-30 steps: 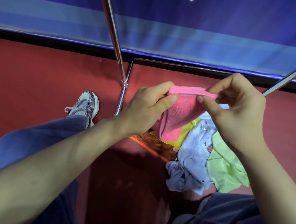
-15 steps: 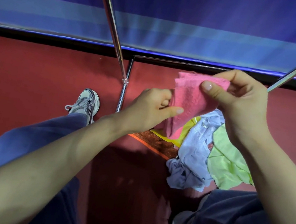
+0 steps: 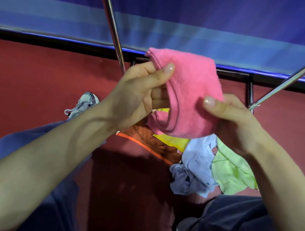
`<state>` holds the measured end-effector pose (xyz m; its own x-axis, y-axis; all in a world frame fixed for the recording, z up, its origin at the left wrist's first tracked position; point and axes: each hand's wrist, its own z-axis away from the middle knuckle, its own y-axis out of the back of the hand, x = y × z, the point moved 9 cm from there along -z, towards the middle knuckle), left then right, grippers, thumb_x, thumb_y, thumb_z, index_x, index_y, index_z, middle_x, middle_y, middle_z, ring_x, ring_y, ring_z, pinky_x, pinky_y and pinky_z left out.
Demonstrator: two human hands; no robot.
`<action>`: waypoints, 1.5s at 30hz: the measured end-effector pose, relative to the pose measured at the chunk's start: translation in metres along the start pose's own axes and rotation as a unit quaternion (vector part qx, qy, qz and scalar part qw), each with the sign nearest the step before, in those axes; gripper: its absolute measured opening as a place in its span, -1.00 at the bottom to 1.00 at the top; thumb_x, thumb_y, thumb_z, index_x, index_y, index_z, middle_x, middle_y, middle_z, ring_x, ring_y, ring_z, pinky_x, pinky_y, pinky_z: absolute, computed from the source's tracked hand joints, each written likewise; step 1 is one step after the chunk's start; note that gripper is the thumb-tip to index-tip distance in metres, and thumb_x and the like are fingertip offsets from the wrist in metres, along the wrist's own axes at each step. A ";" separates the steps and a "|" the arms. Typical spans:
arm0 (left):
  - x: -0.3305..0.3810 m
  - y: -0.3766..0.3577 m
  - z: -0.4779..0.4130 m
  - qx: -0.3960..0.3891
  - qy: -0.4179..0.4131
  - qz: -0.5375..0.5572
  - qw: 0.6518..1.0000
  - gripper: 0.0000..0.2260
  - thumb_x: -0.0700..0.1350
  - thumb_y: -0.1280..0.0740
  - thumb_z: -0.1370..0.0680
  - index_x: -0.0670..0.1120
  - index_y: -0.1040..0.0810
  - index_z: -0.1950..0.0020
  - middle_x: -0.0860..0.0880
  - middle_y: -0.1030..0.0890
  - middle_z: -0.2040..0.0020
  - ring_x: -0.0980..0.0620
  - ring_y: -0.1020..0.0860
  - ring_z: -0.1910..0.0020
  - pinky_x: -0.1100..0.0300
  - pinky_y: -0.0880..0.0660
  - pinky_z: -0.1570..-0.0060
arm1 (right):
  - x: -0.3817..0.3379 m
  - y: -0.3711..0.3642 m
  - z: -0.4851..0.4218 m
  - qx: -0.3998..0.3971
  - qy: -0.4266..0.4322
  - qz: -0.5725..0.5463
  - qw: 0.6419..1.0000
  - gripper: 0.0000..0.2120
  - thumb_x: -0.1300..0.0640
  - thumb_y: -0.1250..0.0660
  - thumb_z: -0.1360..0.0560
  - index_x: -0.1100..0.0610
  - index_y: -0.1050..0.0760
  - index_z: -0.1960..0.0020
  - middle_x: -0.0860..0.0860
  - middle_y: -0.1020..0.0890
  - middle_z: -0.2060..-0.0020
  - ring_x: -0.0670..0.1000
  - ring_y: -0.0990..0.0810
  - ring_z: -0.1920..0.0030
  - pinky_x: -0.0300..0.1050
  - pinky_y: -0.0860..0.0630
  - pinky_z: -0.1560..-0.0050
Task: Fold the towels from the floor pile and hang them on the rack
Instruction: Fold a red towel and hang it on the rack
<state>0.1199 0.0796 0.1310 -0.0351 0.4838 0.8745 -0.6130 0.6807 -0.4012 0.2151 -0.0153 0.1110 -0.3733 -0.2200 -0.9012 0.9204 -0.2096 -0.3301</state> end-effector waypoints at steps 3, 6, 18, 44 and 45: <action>0.002 0.014 -0.004 0.059 0.003 0.036 0.998 -0.65 -0.04 -0.26 -0.60 -0.22 -0.53 -0.28 -0.13 -0.69 -0.04 -0.03 -0.67 0.00 0.07 -0.63 -0.08 | -0.006 0.004 0.000 0.013 0.018 0.019 1.000 -0.76 0.09 -0.50 -0.24 0.20 -0.71 0.15 0.05 -0.73 0.14 0.01 -0.68 0.10 -0.09 -0.59 -0.09; -0.017 0.014 -0.005 0.034 0.068 0.050 0.996 -0.42 0.23 -0.13 -0.64 -0.17 -0.45 -0.46 -0.26 -0.49 -0.41 -0.26 -0.45 -0.42 -0.20 -0.29 -0.47 | -0.010 0.003 0.000 0.033 0.027 -0.013 0.999 -0.77 0.19 -0.43 -0.28 0.27 -0.67 0.10 0.09 -0.72 0.12 0.03 -0.68 0.09 -0.09 -0.61 -0.06; -0.075 -0.043 0.037 -0.223 0.212 -0.183 0.934 -0.64 -0.22 -0.35 -0.55 -0.20 -0.50 -0.35 -0.14 -0.61 -0.29 -0.02 -0.56 -0.23 0.01 -0.50 -0.27 | -0.030 0.032 0.005 0.157 0.079 -0.041 0.984 -0.87 0.24 -0.30 -0.51 0.25 -0.58 -0.01 0.01 -0.70 0.23 -0.06 -0.66 0.22 -0.17 -0.59 0.17; -0.070 -0.037 0.005 -0.067 0.144 0.138 0.978 -0.56 -0.03 -0.07 -0.56 -0.10 -0.46 -0.38 -0.13 -0.55 -0.22 -0.06 -0.51 -0.19 -0.01 -0.48 -0.14 | -0.032 -0.014 0.022 0.278 0.254 0.545 0.749 -0.81 0.06 -0.31 -0.44 0.10 -0.49 -0.02 -0.07 -0.56 0.21 0.03 -0.53 0.27 0.03 -0.50 0.31; -0.071 -0.039 0.006 -0.069 0.142 0.135 0.978 -0.57 -0.05 -0.05 -0.57 -0.07 -0.47 -0.38 -0.12 -0.56 -0.23 -0.06 -0.51 -0.20 -0.03 -0.46 -0.15 | -0.034 -0.014 0.024 0.290 0.265 0.538 0.745 -0.82 0.08 -0.33 -0.46 0.10 -0.51 -0.04 -0.06 -0.58 0.20 0.02 -0.54 0.26 0.02 -0.49 0.30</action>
<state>0.1417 0.0158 0.0857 0.0526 0.7764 0.6281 -0.4984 0.5654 -0.6572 0.2123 -0.0278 0.1525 0.7858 -0.1825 -0.5910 0.3909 -0.5939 0.7031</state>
